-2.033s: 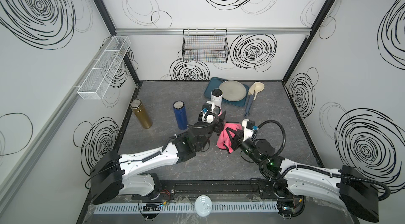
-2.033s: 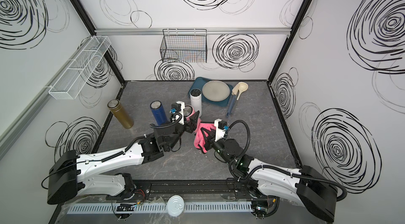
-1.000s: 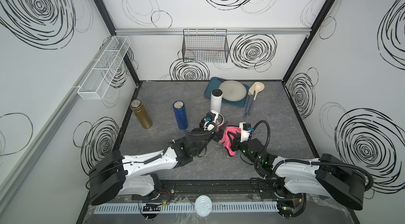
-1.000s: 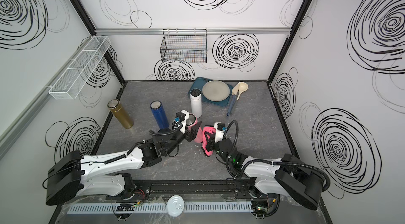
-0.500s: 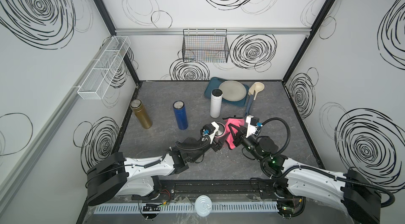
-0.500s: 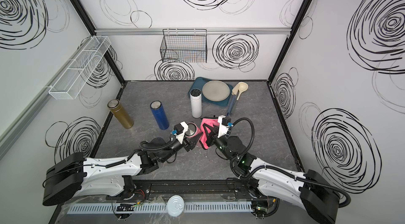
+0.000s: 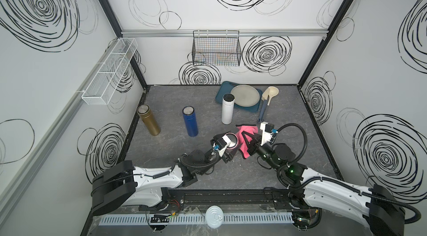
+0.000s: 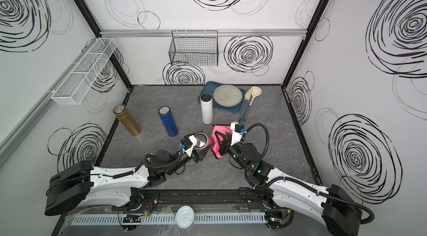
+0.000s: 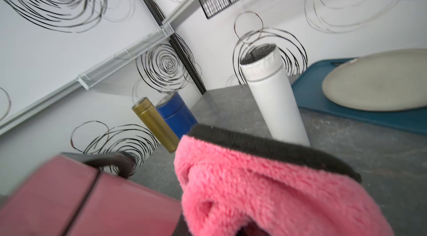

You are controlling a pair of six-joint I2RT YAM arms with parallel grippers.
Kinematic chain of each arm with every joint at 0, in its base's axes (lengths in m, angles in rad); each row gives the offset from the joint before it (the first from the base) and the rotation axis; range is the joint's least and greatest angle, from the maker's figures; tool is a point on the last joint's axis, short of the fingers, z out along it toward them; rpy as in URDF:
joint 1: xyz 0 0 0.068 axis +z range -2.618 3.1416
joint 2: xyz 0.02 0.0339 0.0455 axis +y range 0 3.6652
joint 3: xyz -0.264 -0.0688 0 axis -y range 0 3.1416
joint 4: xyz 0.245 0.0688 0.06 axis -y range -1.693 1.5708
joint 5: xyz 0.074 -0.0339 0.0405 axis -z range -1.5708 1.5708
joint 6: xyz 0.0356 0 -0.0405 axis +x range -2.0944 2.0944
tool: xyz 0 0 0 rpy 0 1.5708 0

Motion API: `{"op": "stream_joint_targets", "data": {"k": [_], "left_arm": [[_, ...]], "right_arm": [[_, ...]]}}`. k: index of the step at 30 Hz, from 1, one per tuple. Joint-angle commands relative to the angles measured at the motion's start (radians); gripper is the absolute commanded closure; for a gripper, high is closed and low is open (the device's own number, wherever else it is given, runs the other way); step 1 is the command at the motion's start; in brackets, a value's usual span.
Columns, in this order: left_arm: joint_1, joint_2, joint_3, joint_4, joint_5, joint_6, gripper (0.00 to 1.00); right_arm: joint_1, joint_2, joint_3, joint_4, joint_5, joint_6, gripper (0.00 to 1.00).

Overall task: Wipe the surface of the thermos
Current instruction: Wipe the dirt from the surface of the thermos.

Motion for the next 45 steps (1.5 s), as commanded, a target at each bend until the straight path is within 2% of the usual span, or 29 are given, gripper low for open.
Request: {"op": "stream_joint_targets", "data": {"k": [1, 7, 12, 16, 20, 22, 24, 27, 30, 32, 35, 40, 45], "left_arm": [[0.008, -0.008, 0.01, 0.144, -0.039, 0.076, 1.0], [0.021, -0.009, -0.027, 0.17, -0.042, 0.171, 1.0], [0.022, -0.03, -0.042, 0.164, -0.023, 0.251, 1.0], [0.021, -0.047, -0.043, 0.147, 0.047, 0.294, 1.0], [0.019, -0.048, -0.022, 0.12, 0.072, 0.34, 1.0], [0.019, -0.053, -0.026, 0.119, 0.116, 0.363, 1.0], [0.019, -0.058, -0.031, 0.118, 0.164, 0.383, 1.0], [0.051, -0.062, -0.029, 0.135, 0.202, 0.347, 1.0], [0.17, -0.071, -0.003, 0.126, 0.264, 0.184, 1.0], [0.234, -0.081, 0.004, 0.126, 0.277, 0.117, 1.0], [0.261, -0.104, -0.001, 0.14, 0.241, 0.123, 1.0], [0.236, -0.158, -0.011, 0.102, 0.353, 0.196, 1.0], [0.11, -0.162, 0.01, 0.007, 0.3, 0.354, 1.0]], "right_arm": [[0.02, -0.058, 0.055, -0.079, -0.056, -0.069, 1.0], [0.138, -0.131, 0.111, -0.183, -0.094, -0.168, 1.0], [0.235, -0.065, 0.13, -0.19, -0.083, -0.215, 1.0], [0.235, 0.027, 0.161, -0.194, -0.061, -0.193, 1.0], [0.231, 0.133, 0.256, -0.291, -0.005, -0.189, 1.0], [0.214, 0.18, 0.303, -0.348, 0.021, -0.171, 1.0], [0.177, 0.218, 0.329, -0.375, -0.003, -0.144, 1.0], [0.143, 0.24, 0.331, -0.358, -0.082, -0.134, 1.0], [0.159, 0.238, 0.317, -0.334, -0.113, -0.168, 1.0], [0.17, 0.231, 0.309, -0.339, -0.119, -0.184, 1.0], [0.172, 0.212, 0.297, -0.365, -0.121, -0.181, 1.0], [0.169, 0.213, 0.301, -0.392, -0.122, -0.174, 1.0], [0.163, 0.302, 0.372, -0.419, -0.109, -0.155, 1.0]]}}
